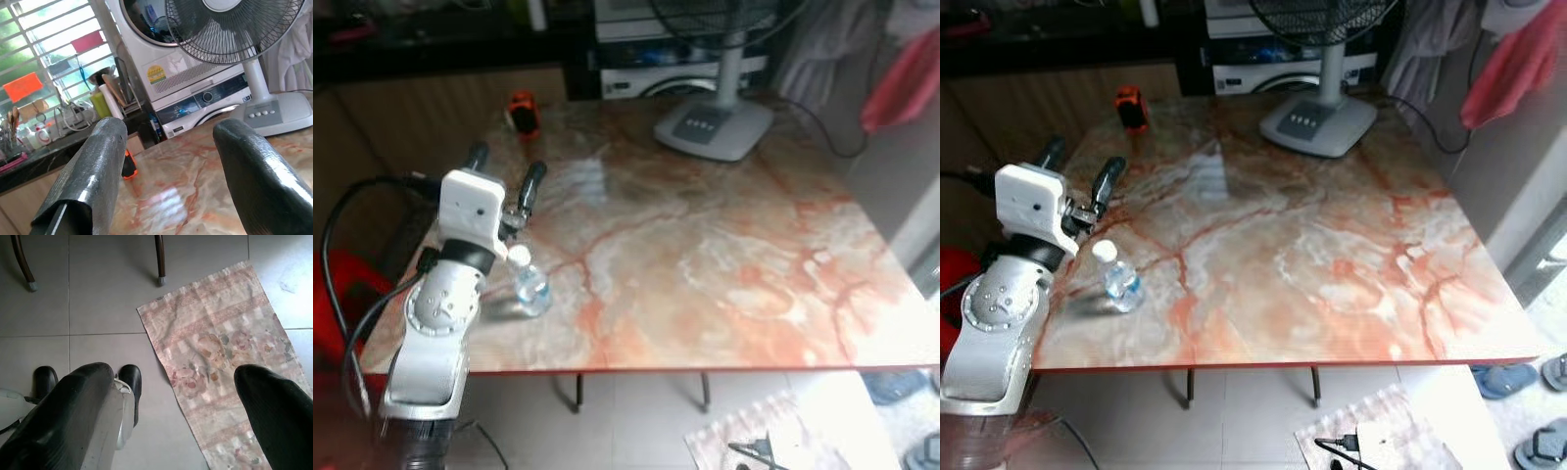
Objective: Restocking fridge
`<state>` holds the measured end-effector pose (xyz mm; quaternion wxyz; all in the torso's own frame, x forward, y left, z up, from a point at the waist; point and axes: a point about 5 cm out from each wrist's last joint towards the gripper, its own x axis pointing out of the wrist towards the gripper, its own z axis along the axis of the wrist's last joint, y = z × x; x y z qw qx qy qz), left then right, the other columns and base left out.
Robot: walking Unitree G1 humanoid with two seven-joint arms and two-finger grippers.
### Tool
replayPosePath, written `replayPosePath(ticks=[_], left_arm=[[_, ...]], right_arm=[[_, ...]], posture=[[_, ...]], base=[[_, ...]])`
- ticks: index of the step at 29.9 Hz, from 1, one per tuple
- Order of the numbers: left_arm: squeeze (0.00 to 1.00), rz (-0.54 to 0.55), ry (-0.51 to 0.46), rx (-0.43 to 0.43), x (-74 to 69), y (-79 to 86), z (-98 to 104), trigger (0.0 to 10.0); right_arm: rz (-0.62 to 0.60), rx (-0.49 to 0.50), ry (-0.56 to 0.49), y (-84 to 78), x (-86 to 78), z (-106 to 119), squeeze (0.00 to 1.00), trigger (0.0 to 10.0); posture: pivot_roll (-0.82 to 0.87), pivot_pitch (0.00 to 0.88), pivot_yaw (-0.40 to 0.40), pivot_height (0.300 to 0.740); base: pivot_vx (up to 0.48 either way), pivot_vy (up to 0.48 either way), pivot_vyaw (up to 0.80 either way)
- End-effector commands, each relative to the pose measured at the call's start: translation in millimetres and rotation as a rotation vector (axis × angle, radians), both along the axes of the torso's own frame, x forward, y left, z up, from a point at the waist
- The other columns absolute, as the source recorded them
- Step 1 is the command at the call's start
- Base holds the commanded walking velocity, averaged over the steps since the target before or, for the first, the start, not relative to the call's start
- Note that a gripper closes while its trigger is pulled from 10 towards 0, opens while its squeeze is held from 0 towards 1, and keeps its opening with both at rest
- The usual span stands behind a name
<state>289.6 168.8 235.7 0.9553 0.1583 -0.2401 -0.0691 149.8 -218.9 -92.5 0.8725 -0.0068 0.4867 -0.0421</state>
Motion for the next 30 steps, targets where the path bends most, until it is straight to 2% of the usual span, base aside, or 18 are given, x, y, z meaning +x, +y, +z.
replayPosePath(ticks=[1,6,8,11,23,30], left_arm=[[0.00,-0.001,-0.005,0.013,0.6,0.6,3.8,10.0],[0.00,-0.005,-0.007,0.010,0.4,0.0,4.5,10.0],[0.00,-0.007,-0.004,0.012,0.3,-0.5,4.0,10.0],[0.00,-0.008,-0.004,0.011,0.3,-0.9,4.1,10.0],[0.00,-0.012,-0.002,0.011,0.2,-1.3,4.8,10.0],[0.00,-0.036,0.001,0.008,-0.4,-4.6,5.1,10.0]], right_arm=[[0.014,0.007,0.012,4.9,-0.6,-1.4,0.00,10.0],[-0.002,0.018,0.005,5.4,-0.3,-1.3,0.00,10.0],[0.012,0.009,0.014,5.1,-0.4,-1.4,0.00,10.0],[0.012,0.011,0.013,5.1,-0.3,-1.4,0.00,10.0],[-0.002,0.015,-0.003,4.8,-0.3,-1.0,0.00,10.0],[0.013,0.012,0.008,4.8,-1.2,-1.4,0.00,10.0]], posture=[[0.00,0.047,0.079,0.740],[0.00,0.047,0.081,0.740],[0.00,0.045,0.081,0.740],[0.00,0.046,0.080,0.740],[0.00,0.045,0.079,0.740],[0.00,0.042,0.077,0.740]], base=[[0.000,0.000,0.00],[0.000,0.000,0.00],[0.000,0.000,-0.73],[0.254,0.000,-0.74],[0.298,0.000,0.00],[0.309,0.000,-0.61]])
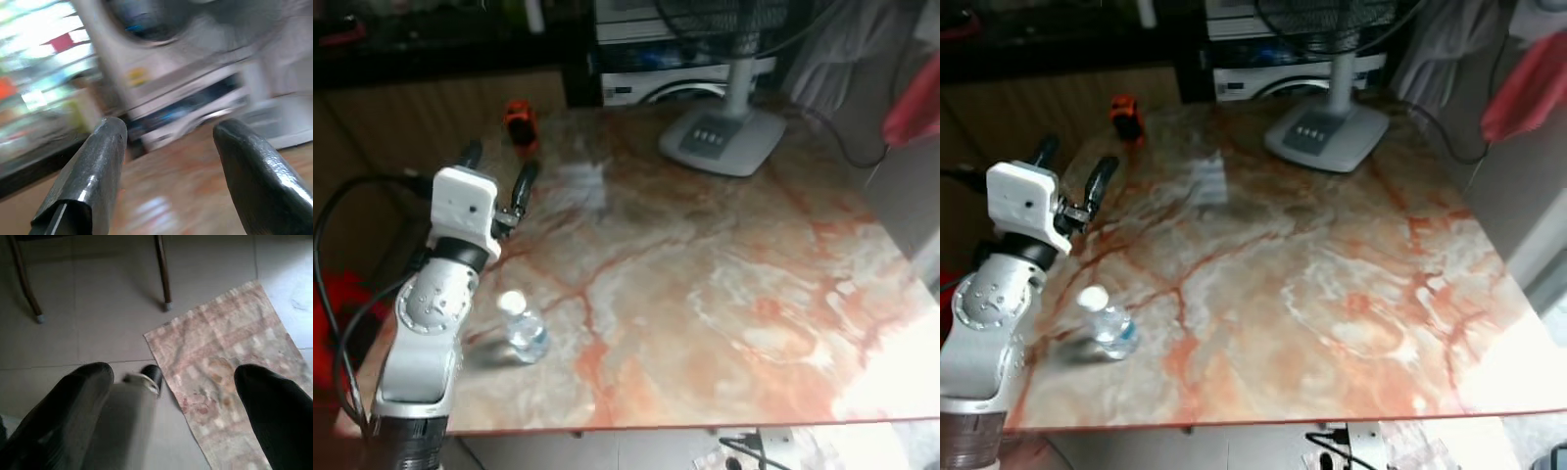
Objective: Restocking fridge
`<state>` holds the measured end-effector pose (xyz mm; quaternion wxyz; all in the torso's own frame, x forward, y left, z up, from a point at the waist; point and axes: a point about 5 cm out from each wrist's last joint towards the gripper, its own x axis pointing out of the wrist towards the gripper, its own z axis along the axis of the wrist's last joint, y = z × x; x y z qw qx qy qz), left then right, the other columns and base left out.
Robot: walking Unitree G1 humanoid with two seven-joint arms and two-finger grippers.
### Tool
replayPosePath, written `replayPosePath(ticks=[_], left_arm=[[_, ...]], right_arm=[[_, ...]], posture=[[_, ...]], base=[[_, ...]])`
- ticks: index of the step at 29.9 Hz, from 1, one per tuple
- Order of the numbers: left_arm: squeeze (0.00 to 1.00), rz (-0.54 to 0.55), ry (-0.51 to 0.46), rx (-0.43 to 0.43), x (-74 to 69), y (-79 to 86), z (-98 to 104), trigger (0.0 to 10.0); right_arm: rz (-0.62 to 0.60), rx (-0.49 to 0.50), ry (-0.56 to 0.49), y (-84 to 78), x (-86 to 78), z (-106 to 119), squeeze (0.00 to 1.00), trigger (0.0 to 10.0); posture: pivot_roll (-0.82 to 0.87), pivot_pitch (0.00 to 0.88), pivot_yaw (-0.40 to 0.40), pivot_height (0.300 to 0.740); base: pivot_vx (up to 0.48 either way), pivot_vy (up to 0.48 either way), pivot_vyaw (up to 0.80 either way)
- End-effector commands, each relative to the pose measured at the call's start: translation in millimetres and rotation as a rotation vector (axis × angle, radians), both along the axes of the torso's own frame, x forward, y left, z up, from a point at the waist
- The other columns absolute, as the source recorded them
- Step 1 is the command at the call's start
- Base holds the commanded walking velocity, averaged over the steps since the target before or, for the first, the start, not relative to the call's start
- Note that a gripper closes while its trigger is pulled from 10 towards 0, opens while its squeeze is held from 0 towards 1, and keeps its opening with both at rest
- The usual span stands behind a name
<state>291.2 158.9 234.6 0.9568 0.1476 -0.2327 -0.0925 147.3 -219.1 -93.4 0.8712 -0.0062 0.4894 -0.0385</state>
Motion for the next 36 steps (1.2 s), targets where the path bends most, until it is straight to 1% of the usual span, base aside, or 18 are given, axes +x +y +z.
replayPosePath(ticks=[1,4,8,10,14,17,19,21,23,25,26,27,28,29,30,31,34,36], left_arm=[[0.00,-0.002,-0.020,0.019,-2.4,3.7,6.2,10.0],[0.00,-0.046,-0.010,0.020,-4.0,-0.5,6.0,10.0],[0.00,-0.162,0.050,0.006,-10.4,-11.9,7.4,10.0],[0.00,-0.220,0.097,-0.031,-12.7,-18.8,14.9,10.0],[0.00,-0.260,0.100,-0.089,-14.0,-21.8,33.3,10.0],[0.00,-0.270,0.142,-0.052,-13.0,-22.2,41.8,10.0],[0.00,-0.230,0.173,0.031,-10.8,-20.9,52.2,10.0],[0.00,-0.147,0.232,-0.032,-4.4,-14.3,57.6,10.0],[0.00,-0.014,0.316,-0.170,5.1,-0.9,59.1,10.0],[0.00,0.059,0.403,-0.274,10.4,9.2,56.8,10.0],[0.00,0.043,0.452,-0.259,10.1,10.3,55.9,10.0],[0.00,-0.012,0.502,-0.188,6.8,7.5,55.0,10.0],[0.00,-0.112,0.592,-0.056,-1.1,0.9,50.9,10.0],[0.00,-0.112,0.592,-0.056,-1.1,0.9,50.9,10.0],[0.00,-0.167,0.634,0.005,-6.0,-3.0,47.6,10.0],[0.00,-0.250,0.709,0.174,-18.8,-8.5,38.1,10.0],[0.00,-0.266,0.762,0.235,-24.4,-7.2,30.1,10.0],[0.00,-0.274,0.798,0.200,-25.0,-6.9,28.8,10.0]], right_arm=[[0.005,0.005,0.001,4.8,1.4,-0.5,0.00,10.0],[0.007,0.000,0.001,4.6,1.3,-0.5,0.00,10.0],[0.010,0.002,0.001,5.0,1.2,-0.6,0.00,10.0],[0.012,0.002,0.002,5.1,1.1,-0.7,0.00,10.0],[0.011,0.003,0.001,5.3,1.0,-0.7,0.00,10.0],[0.014,0.005,0.003,5.7,1.0,-0.8,0.00,10.0],[0.017,0.007,0.005,6.2,1.1,-0.9,0.00,10.0],[0.020,0.008,0.006,6.6,1.3,-1.0,0.00,10.0],[0.023,0.009,0.008,7.1,1.3,-1.1,0.00,10.0],[0.030,0.010,0.013,7.8,1.3,-1.3,0.00,10.0],[0.032,0.011,0.013,8.2,1.4,-1.3,0.00,10.0],[0.034,0.012,0.013,8.6,1.5,-1.3,0.00,10.0],[0.039,0.013,0.014,9.3,1.7,-1.4,0.00,10.0],[0.039,0.013,0.014,9.3,1.7,-1.4,0.00,10.0],[0.043,0.013,0.015,9.6,1.7,-1.4,0.00,10.0],[0.054,0.013,0.017,10.3,1.9,-1.5,0.00,10.0],[0.060,0.014,0.017,11.3,2.0,-1.6,0.00,10.0],[0.061,0.016,0.018,11.6,1.9,-1.7,0.00,10.0]], posture=[[0.00,0.042,0.077,0.740],[0.01,0.041,0.077,0.740],[0.01,0.040,0.077,0.740],[0.01,0.042,0.077,0.740],[0.02,0.044,0.078,0.740],[0.02,0.046,0.077,0.740],[0.02,0.047,0.078,0.740],[0.03,0.048,0.077,0.740],[0.04,0.049,0.077,0.740],[0.04,0.048,0.078,0.740],[0.04,0.047,0.080,0.740],[0.05,0.047,0.081,0.740],[0.05,0.047,0.084,0.740],[0.05,0.047,0.084,0.740],[0.06,0.047,0.085,0.740],[0.06,0.045,0.088,0.740],[0.06,0.046,0.093,0.740],[0.05,0.045,0.095,0.740]], base=[[0.000,0.000,0.00],[0.000,0.000,0.00],[0.000,0.000,0.00],[0.000,0.000,0.00],[0.000,0.000,0.00],[0.000,0.000,0.00],[0.000,0.000,0.00],[0.000,0.000,0.00],[0.000,0.000,0.00],[0.000,0.000,0.00],[0.000,0.000,0.00],[0.000,0.000,0.00],[0.000,0.000,0.00],[0.000,0.000,0.00],[0.000,0.000,0.00],[0.000,0.000,0.00],[0.000,0.000,0.00],[0.000,0.000,0.00]])
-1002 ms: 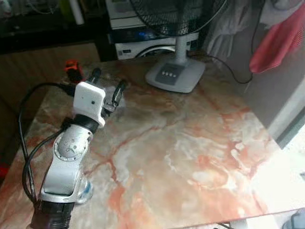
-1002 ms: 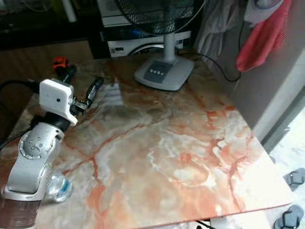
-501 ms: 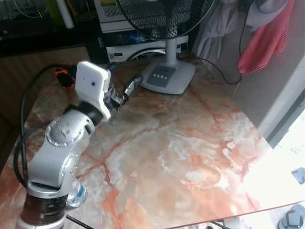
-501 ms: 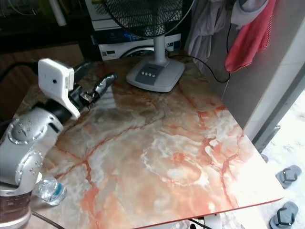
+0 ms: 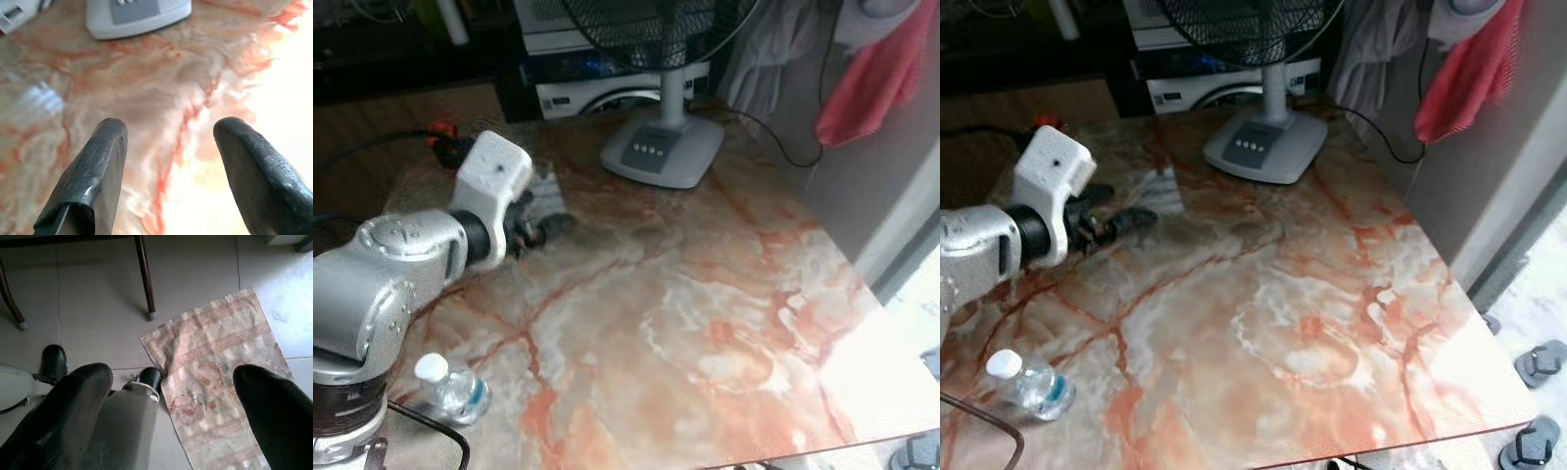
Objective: Restocking fridge
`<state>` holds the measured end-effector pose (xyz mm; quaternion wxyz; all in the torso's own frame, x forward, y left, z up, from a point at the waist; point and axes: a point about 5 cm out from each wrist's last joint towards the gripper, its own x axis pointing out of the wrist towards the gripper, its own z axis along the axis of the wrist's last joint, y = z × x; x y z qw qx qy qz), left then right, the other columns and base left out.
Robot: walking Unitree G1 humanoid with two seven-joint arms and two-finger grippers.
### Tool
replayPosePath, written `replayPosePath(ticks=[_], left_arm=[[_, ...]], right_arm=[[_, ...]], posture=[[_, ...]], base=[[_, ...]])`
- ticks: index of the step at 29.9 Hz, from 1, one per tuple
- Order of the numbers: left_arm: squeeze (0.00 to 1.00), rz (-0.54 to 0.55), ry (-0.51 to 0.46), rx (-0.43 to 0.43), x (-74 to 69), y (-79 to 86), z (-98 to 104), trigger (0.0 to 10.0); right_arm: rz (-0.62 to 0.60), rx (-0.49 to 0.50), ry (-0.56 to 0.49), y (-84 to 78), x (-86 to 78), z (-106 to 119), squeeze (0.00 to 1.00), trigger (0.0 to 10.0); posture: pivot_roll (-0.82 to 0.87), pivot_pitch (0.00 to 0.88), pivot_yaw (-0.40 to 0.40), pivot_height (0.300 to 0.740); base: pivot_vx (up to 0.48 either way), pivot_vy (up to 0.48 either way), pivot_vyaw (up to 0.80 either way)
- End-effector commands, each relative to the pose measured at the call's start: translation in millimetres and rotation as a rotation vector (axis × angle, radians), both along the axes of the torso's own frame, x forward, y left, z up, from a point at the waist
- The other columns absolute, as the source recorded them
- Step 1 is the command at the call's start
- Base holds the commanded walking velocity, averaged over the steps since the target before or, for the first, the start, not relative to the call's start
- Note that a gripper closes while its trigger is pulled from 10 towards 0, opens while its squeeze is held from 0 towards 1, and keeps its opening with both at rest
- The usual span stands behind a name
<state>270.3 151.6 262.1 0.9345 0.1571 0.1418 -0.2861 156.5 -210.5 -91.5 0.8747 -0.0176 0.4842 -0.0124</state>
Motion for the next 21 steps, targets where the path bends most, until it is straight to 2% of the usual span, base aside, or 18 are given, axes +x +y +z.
replayPosePath(ticks=[1,3,5,8,10,12,15,18,19,20,21], left_arm=[[0.00,0.049,0.043,-0.085,0.6,-0.2,5.8,10.0],[0.00,0.065,0.076,-0.113,1.1,0.4,8.1,10.0],[0.00,0.060,0.121,-0.082,-2.3,5.1,8.1,10.0],[0.00,0.055,0.156,-0.117,-3.5,6.7,7.9,10.0],[0.00,-0.033,0.204,-0.240,-6.1,1.9,6.7,10.0],[0.00,-0.055,0.221,-0.329,-5.2,-1.9,4.2,10.0],[0.00,-0.017,0.247,-0.371,-3.0,-2.8,-4.1,10.0],[0.00,-0.017,0.260,-0.299,-7.9,2.0,-7.7,10.0],[0.00,0.043,0.143,-0.075,-10.2,6.2,-3.2,10.0],[0.00,0.061,0.081,0.005,-9.9,7.2,-1.6,10.0],[0.00,0.069,0.042,0.050,-9.7,7.5,-0.6,10.0]], right_arm=[[0.005,0.011,0.030,3.3,-7.6,-3.8,0.00,10.0],[0.007,0.013,0.031,3.8,-7.8,-3.9,0.00,10.0],[0.012,0.012,0.035,3.8,-8.0,-4.0,0.00,10.0],[0.015,0.010,0.038,3.8,-8.1,-4.1,0.00,10.0],[0.020,0.011,0.041,3.9,-8.1,-4.2,0.00,10.0],[0.023,0.012,0.043,4.0,-8.1,-4.2,0.00,10.0],[0.031,0.013,0.045,4.4,-8.1,-4.3,0.00,10.0],[0.033,0.016,0.043,4.3,-7.9,-4.1,0.00,10.0],[0.035,0.011,0.041,3.9,-7.8,-4.0,0.00,10.0],[0.035,0.009,0.041,3.8,-7.7,-3.9,0.00,10.0],[0.035,0.008,0.040,3.8,-7.6,-3.9,0.00,10.0]], posture=[[0.05,0.045,0.096,0.740],[0.05,0.044,0.096,0.740],[0.05,0.046,0.097,0.740],[0.05,0.046,0.097,0.740],[0.06,0.045,0.098,0.740],[0.06,0.045,0.098,0.740],[0.06,0.043,0.099,0.740],[0.06,0.043,0.097,0.740],[0.06,0.043,0.097,0.740],[0.06,0.042,0.098,0.740],[0.06,0.042,0.098,0.740]], base=[[0.000,0.000,0.00],[0.000,0.000,0.00],[0.000,0.000,0.00],[0.000,0.000,0.00],[0.000,0.000,0.00],[0.000,0.000,0.00],[0.000,0.000,0.00],[0.000,0.000,0.00],[0.000,0.000,0.00],[0.000,0.000,0.00],[0.000,0.000,0.00]])
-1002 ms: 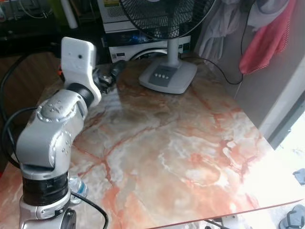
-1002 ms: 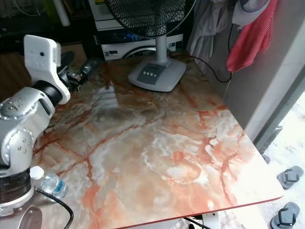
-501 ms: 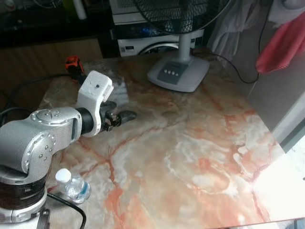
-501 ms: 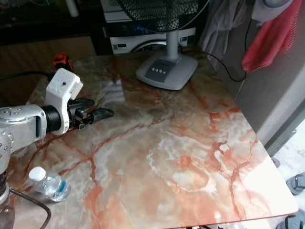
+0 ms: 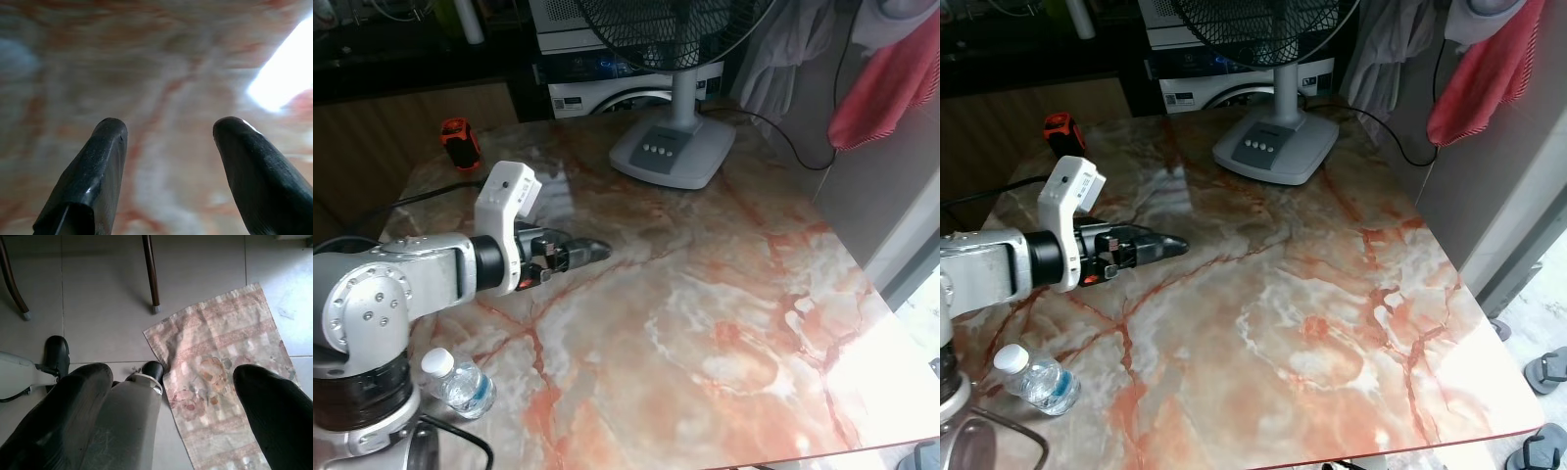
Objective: Restocking fridge
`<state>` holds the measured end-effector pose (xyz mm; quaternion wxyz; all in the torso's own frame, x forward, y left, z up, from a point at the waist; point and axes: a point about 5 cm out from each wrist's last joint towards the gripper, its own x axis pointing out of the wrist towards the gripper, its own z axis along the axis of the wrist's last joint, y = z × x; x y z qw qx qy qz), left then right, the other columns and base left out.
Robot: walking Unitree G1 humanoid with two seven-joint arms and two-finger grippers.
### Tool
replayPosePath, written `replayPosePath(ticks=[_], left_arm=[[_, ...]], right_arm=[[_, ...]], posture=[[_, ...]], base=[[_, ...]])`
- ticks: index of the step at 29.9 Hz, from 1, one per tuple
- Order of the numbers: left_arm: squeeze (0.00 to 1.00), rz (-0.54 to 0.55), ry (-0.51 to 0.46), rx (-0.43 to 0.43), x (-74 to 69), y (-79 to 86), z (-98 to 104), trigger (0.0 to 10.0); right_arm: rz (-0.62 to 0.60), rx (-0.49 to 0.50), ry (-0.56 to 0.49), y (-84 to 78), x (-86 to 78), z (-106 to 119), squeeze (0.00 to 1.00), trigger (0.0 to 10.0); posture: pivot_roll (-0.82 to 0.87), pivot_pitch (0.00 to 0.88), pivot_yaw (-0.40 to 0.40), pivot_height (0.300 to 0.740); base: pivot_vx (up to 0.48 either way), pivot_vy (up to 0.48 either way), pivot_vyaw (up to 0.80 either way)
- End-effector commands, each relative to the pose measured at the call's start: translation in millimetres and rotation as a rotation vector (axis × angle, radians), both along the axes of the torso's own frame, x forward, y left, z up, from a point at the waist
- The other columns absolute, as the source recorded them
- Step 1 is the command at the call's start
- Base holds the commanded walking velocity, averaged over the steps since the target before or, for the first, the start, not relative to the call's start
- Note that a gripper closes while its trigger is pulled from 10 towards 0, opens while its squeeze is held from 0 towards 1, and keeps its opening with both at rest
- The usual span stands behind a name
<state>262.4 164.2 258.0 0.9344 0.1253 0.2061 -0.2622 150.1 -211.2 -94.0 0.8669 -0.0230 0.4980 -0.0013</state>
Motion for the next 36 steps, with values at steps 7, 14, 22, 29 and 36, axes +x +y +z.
replayPosePath(ticks=[7,14,22,29,36], left_arm=[[0.00,0.321,-0.373,-0.075,21.2,13.6,7.5,10.0],[0.00,0.474,-0.677,0.044,14.3,19.9,4.5,10.0],[0.00,0.517,-0.940,0.150,5.9,22.8,-15.5,10.0],[0.00,0.379,-1.077,0.294,-7.7,26.4,-38.2,10.0],[0.00,0.419,-1.167,0.249,-10.7,36.3,-44.1,10.0]], right_arm=[[0.003,0.011,0.004,4.8,-1.4,-1.4,0.00,10.0],[0.000,0.004,0.001,3.9,-1.1,-1.1,0.00,10.0],[-0.005,0.001,-0.008,3.4,-0.6,-0.7,0.00,10.0],[-0.002,-0.004,-0.007,2.9,-0.6,-0.7,0.00,10.0],[-0.007,-0.009,-0.009,0.4,-0.3,-0.1,0.00,10.0]], posture=[[0.05,0.041,0.099,0.740],[0.05,0.043,0.099,0.740],[0.03,0.032,0.095,0.740],[0.03,0.017,0.085,0.740],[0.04,0.015,0.074,0.740]], base=[[0.000,0.000,0.00],[0.000,0.000,0.00],[0.000,0.000,0.00],[0.000,0.000,0.00],[0.000,0.000,0.00]])
